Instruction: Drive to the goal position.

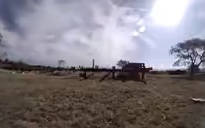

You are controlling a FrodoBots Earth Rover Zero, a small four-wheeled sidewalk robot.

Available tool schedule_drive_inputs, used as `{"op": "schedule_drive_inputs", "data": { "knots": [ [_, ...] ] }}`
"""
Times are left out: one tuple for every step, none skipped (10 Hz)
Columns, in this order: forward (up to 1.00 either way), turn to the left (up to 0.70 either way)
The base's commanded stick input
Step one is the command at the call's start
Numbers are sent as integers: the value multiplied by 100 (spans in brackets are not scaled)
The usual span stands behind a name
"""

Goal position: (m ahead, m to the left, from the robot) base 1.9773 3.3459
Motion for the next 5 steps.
{"op": "schedule_drive_inputs", "data": {
  "knots": [
    [70, 0],
    [70, 0],
    [70, 0],
    [70, 8],
    [70, 23]
  ]
}}
